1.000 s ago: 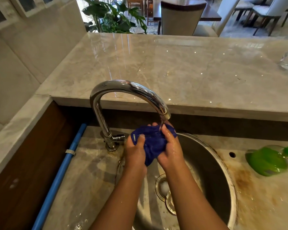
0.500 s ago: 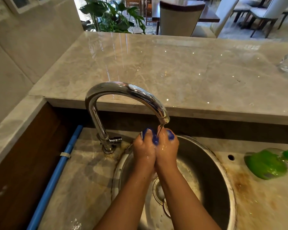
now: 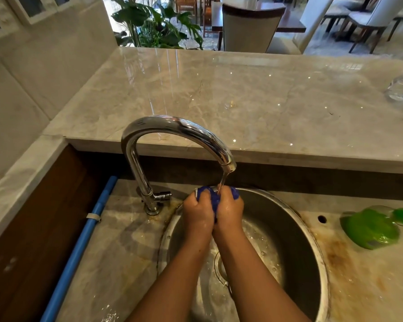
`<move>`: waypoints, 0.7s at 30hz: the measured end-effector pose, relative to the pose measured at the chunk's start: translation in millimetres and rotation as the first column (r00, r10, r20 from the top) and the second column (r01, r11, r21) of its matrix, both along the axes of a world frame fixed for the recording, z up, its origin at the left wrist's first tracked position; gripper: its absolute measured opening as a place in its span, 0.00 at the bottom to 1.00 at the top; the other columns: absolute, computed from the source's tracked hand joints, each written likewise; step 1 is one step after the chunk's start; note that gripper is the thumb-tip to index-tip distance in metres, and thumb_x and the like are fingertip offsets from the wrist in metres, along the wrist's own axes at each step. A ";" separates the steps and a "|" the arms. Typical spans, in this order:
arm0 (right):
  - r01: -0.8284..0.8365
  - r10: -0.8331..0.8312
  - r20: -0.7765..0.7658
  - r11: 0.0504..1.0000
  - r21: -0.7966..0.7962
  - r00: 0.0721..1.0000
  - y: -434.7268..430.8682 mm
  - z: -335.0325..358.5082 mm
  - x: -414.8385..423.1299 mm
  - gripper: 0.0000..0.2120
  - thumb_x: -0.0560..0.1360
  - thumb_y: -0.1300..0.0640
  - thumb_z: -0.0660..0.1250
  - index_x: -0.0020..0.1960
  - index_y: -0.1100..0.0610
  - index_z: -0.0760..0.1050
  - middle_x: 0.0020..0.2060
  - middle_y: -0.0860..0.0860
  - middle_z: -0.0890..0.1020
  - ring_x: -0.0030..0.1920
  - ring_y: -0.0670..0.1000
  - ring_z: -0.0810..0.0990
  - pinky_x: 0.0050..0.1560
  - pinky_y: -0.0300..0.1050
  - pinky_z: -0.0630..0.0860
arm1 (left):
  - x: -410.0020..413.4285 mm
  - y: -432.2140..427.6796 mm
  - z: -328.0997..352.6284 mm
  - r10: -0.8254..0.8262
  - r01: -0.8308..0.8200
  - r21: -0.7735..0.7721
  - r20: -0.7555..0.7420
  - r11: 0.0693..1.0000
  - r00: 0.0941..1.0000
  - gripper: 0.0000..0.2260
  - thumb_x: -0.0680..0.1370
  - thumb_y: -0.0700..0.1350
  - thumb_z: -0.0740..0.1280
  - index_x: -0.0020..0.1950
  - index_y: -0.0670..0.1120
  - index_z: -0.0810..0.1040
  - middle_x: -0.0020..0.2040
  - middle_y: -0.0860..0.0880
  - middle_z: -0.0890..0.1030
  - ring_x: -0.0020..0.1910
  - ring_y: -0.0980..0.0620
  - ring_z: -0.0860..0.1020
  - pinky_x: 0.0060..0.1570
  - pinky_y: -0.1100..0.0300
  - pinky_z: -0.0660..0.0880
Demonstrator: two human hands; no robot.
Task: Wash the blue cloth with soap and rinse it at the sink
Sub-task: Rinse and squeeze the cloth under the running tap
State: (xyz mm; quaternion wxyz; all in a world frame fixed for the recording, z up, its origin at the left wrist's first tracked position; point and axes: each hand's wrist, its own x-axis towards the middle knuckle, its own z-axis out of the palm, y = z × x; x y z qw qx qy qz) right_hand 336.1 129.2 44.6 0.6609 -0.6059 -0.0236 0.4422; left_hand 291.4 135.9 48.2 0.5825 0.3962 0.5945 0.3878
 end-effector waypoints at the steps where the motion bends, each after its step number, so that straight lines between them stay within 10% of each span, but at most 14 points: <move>1: 0.003 -0.002 -0.047 1.000 0.026 0.999 -1.8 -2.0 0.2 0.11 0.79 0.59 0.65 0.38 0.57 0.75 0.31 0.52 0.78 0.32 0.50 0.78 0.38 0.46 0.77 | -2.2 1.1 -0.9 -0.013 0.012 0.002 0.015 1.000 1.000 0.09 0.82 0.42 0.61 0.43 0.45 0.77 0.35 0.48 0.78 0.31 0.56 0.76 0.27 0.69 0.72; 7: -0.138 0.185 -0.291 0.975 0.173 0.939 -30.2 -12.8 19.6 0.14 0.80 0.55 0.64 0.63 0.62 0.75 0.54 0.60 0.85 0.53 0.57 0.85 0.50 0.52 0.82 | -21.4 15.9 1.3 -0.101 0.104 -0.021 0.100 0.994 0.990 0.05 0.80 0.46 0.66 0.55 0.54 0.76 0.55 0.46 0.82 0.53 0.44 0.82 0.56 0.40 0.80; 12: -0.438 0.428 -0.173 0.898 -0.027 0.887 -55.3 -9.4 35.2 0.15 0.79 0.53 0.66 0.59 0.64 0.77 0.46 0.61 0.86 0.42 0.57 0.87 0.35 0.43 0.83 | -30.9 20.6 8.5 -0.079 0.102 -0.089 0.230 0.991 0.970 0.11 0.79 0.37 0.68 0.53 0.54 0.75 0.57 0.44 0.81 0.54 0.42 0.81 0.58 0.41 0.78; 16: -0.417 0.427 -0.337 0.903 0.105 0.839 -64.0 -10.4 50.2 0.24 0.72 0.55 0.71 0.67 0.61 0.75 0.58 0.61 0.83 0.57 0.60 0.83 0.59 0.55 0.79 | -42.1 11.5 8.1 -0.127 0.197 -0.145 0.390 0.970 0.912 0.15 0.79 0.35 0.66 0.63 0.48 0.74 0.58 0.43 0.81 0.55 0.41 0.82 0.55 0.43 0.80; 21: -0.413 0.443 -0.492 0.894 0.177 0.749 -48.8 -5.3 54.1 0.23 0.77 0.47 0.67 0.68 0.58 0.75 0.63 0.61 0.80 0.62 0.62 0.80 0.58 0.60 0.78 | -46.7 4.3 5.7 -0.261 0.330 -0.092 0.431 0.940 0.864 0.17 0.79 0.36 0.66 0.67 0.45 0.74 0.61 0.41 0.82 0.57 0.40 0.82 0.52 0.46 0.82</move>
